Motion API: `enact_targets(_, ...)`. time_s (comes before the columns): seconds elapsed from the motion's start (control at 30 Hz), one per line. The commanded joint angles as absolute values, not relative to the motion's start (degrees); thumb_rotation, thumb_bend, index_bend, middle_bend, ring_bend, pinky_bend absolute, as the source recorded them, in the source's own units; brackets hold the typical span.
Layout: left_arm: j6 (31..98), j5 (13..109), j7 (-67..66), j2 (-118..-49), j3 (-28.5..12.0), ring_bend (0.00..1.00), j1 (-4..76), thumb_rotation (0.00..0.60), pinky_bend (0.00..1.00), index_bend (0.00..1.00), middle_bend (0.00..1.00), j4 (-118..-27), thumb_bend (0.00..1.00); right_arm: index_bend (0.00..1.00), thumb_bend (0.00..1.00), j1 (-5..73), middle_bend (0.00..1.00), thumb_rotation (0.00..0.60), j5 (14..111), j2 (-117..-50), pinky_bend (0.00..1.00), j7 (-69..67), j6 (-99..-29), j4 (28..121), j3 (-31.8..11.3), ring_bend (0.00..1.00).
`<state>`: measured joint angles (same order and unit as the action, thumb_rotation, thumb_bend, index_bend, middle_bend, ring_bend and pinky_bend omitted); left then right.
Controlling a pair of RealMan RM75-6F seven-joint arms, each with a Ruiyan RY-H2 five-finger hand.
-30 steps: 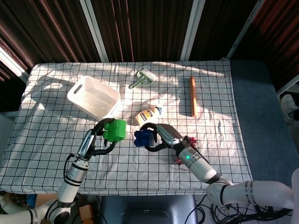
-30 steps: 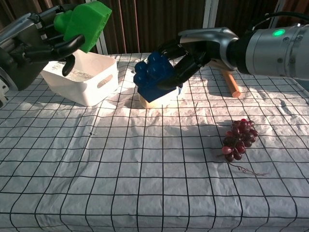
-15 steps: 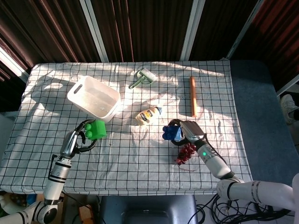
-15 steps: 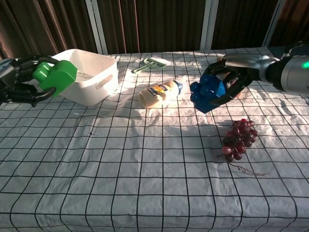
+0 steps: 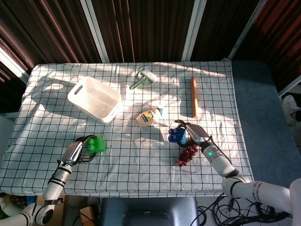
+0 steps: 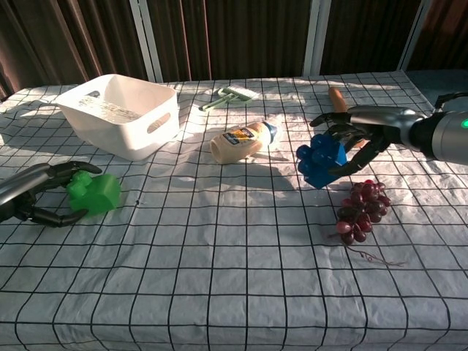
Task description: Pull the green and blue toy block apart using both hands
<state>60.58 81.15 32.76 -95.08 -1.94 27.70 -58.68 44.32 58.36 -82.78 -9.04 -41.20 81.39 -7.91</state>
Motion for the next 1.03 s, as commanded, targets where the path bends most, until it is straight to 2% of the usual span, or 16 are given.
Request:
enact_targets(0.03,58.9,81.8,33.3,-93.3,-1.1,0.0,28.0,0.6,0.01,0.01,0.03,-60.8,0.42,0.0,0.22,43.7,0.07,0.6,59.2,-79.5,0.11,-9.9,-39.7,84.6,-8.2,0.0)
enact_targets(0.17,60.7,83.1,34.1,-92.4,-0.7,0.0,27.2,0.6,0.0,0.0,0.0,-62.8,0.39,0.0,0.2,43.0,0.04,0.6,61.0,-75.5,0.1,-11.1,-38.1,88.3,-7.8,0.0)
enact_targets(0.27,65.5,85.4,33.9,-90.7,-0.5,0.0,26.0,0.6,0.0,0.0,0.0,-65.2,0.38,0.0,0.18,41.5,0.0,0.6,64.1,-71.5,0.06,-11.7,-39.2,92.0,-7.4,0.0)
enact_targets(0.37,72.5,88.6,29.8,-87.0,0.4,0.0,23.6,0.6,0.0,0.0,0.0,-68.0,0.38,0.0,0.18,36.2,0.0,0.6,70.9,-68.5,0.04,-9.6,-49.6,94.4,-5.8,0.0)
enact_targets(0.4,74.7,89.2,26.2,-84.9,1.0,0.0,22.3,0.6,0.0,0.0,0.0,-69.5,0.38,0.0,0.18,33.1,0.0,0.6,73.8,-68.1,0.04,-7.7,-55.5,94.4,-4.4,0.0)
enact_targets(0.47,77.0,88.4,18.2,-81.2,1.8,0.0,19.8,0.6,0.0,0.0,0.0,-72.8,0.38,0.0,0.18,28.5,0.0,0.6,76.7,-66.5,0.03,-3.9,-62.2,94.4,-1.5,0.0)
enact_targets(0.53,80.0,85.2,6.9,-77.4,2.0,0.0,16.1,0.6,0.0,0.0,0.0,-78.3,0.38,0.0,0.18,23.8,0.0,0.6,77.0,-64.1,0.01,2.2,-67.7,95.3,1.4,0.0)
enact_targets(0.6,86.0,81.2,-5.2,-75.5,1.3,0.0,11.4,0.6,0.0,0.0,0.0,-82.4,0.38,0.0,0.18,18.3,0.0,0.6,74.9,-62.3,0.0,10.6,-74.5,96.2,3.6,0.0)
enact_targets(0.7,92.1,78.5,-11.3,-76.5,-0.1,0.0,7.3,0.6,0.0,0.0,0.0,-84.1,0.38,0.0,0.18,11.6,0.0,0.6,72.6,-64.1,0.0,16.8,-84.5,95.1,3.8,0.0)
enact_targets(0.83,90.7,77.6,-14.4,-75.7,0.4,0.0,6.5,0.6,0.0,0.0,0.0,-85.8,0.38,0.0,0.18,6.4,0.0,0.6,71.7,-67.8,0.0,13.1,-91.0,91.2,2.4,0.0)
enact_targets(1.03,87.2,77.7,-14.4,-73.8,1.2,0.0,6.6,0.6,0.0,0.0,0.0,-87.7,0.39,0.0,0.18,4.0,0.0,0.6,74.2,-66.0,0.0,7.9,-91.7,89.3,2.3,0.0)
